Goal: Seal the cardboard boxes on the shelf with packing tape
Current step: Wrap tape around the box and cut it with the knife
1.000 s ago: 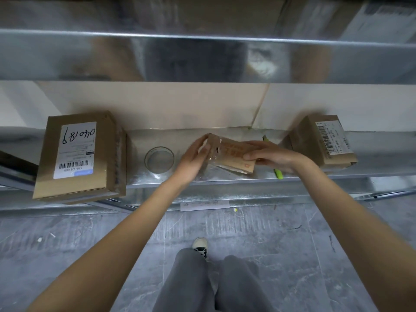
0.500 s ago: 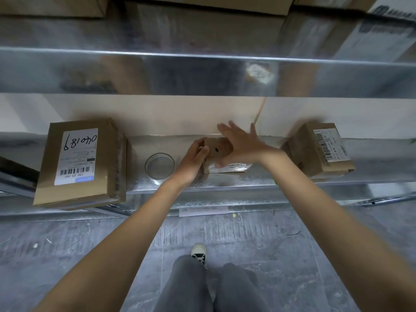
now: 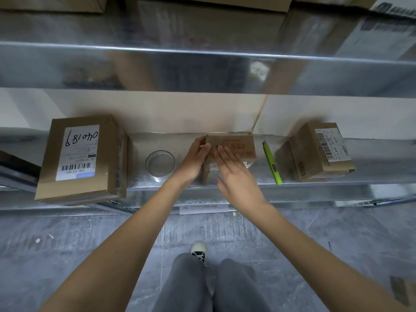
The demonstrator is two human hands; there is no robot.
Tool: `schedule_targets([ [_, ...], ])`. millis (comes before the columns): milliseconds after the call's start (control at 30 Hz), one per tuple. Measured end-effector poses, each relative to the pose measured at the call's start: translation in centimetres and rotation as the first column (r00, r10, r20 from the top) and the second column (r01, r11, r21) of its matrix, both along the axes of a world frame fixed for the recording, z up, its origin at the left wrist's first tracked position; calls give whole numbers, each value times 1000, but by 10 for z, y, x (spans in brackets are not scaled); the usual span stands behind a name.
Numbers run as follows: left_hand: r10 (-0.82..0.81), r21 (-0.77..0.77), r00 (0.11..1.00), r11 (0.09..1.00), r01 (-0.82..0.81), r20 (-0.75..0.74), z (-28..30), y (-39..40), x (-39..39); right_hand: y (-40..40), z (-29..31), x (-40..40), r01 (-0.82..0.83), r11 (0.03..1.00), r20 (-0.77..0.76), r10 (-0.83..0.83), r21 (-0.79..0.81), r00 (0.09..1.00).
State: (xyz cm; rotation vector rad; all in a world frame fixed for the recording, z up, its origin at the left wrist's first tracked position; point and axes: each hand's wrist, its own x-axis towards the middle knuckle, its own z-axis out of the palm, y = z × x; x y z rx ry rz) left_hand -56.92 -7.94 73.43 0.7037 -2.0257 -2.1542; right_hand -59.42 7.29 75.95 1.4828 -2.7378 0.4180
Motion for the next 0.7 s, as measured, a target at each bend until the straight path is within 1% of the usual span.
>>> schedule_targets([
  [67, 0, 5, 1000, 1000, 0, 7, 0, -2, -2, 4, 9, -2, -14, 1000, 36, 15, -27, 999],
  [167, -1, -47, 1000, 999, 2, 21, -3, -5, -3, -8, 25, -22, -3, 999, 84, 7, -42, 996],
  [200, -3, -55, 1000, 998, 4, 20, -2, -5, -2, -15, 27, -30, 11, 1000, 89, -10, -12, 996],
  [267, -9, -60, 1000, 998, 10, 26, -2, -6, -1, -28, 22, -42, 12, 990, 65, -21, 138, 998],
  [300, -11, -64, 999, 998, 13, 35, -2, -6, -1, -30, 16, -42, 12, 982, 22, -16, 187, 1000],
  [333, -10, -65, 999, 998, 13, 38, -2, -6, -2, -30, 9, -41, 18, 980, -28, -12, 200, 1000],
  [400, 2, -46, 999, 999, -1, 35, -3, -4, -2, -27, -6, -41, 30, 994, -120, -16, 108, 993],
  [500, 15, -41, 1000, 999, -14, 19, -4, 0, -1, -25, -15, -35, 15, 999, -186, -20, -30, 982],
  [633, 33, -20, 999, 999, -33, 15, -4, 2, -1, -24, -22, -30, -10, 992, -216, -17, -125, 976],
  [700, 28, -5, 999, 1000, -28, 37, 0, 2, -1, -21, -21, -33, -33, 983, -204, -4, -179, 979],
])
